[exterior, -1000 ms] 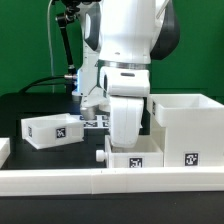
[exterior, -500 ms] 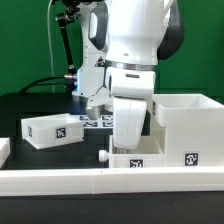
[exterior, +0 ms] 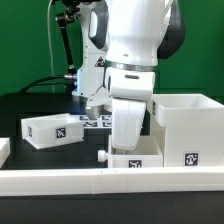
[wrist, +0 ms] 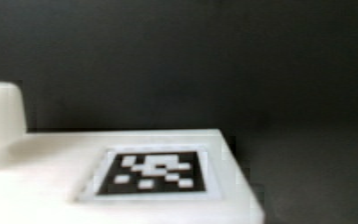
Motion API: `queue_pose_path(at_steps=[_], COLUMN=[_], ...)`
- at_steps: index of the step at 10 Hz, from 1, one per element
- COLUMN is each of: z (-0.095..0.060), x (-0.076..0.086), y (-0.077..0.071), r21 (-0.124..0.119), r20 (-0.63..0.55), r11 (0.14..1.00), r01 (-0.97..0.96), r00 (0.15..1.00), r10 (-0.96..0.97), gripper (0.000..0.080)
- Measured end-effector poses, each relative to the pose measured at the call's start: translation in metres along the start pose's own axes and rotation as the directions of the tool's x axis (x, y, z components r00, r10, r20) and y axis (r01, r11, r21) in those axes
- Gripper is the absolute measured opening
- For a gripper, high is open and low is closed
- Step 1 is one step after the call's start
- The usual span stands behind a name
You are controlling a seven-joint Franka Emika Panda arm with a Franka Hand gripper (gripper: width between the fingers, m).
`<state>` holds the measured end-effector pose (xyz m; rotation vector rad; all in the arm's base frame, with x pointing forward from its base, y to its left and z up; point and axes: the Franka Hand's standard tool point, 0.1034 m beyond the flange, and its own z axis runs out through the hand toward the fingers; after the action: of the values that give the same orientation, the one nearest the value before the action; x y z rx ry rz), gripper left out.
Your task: Assemble drawer
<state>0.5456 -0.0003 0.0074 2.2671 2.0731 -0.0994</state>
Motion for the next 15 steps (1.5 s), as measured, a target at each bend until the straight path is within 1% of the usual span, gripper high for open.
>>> queue_pose_path(at_steps=[1, 4, 8, 10, 11, 12, 13, 14, 15], z=[0.000, 0.000, -0.002, 0.000, 0.000, 0.000, -0.003, -0.008, -0.016], x=[0.002, 0.005, 0.006, 0.004, 0.004, 0.004, 0.005, 0.006, 0.004], y=[-0.001, -0.001, 0.001, 0.000, 0.000, 0.000, 0.001, 0.003, 0.004], r21=[-0.007, -0.011, -0.012, -0.008, -0.008, -0.009, -0.010, -0.010, -0.006], r20=[0.007, 0.031, 0.032, 0.032, 0.032, 0.032, 0.033, 0.035, 0.040], r11=[0.999, 0.995, 0.997, 0.998, 0.998, 0.998, 0.998, 0.998, 0.998], r01=[0.037, 0.103, 0.072, 0.070, 0.070, 0.070, 0.066, 0.065, 0.063], r00=[0.999, 0.994, 0.997, 0.997, 0.997, 0.997, 0.997, 0.997, 0.997], r10=[-0.037, -0.102, -0.072, -0.070, -0.069, -0.069, -0.065, -0.065, -0.063], gripper=[0.0042, 0.0042, 0.0042, 0.0042, 0.0106, 0.0298, 0.0298, 0.0486, 0.0486])
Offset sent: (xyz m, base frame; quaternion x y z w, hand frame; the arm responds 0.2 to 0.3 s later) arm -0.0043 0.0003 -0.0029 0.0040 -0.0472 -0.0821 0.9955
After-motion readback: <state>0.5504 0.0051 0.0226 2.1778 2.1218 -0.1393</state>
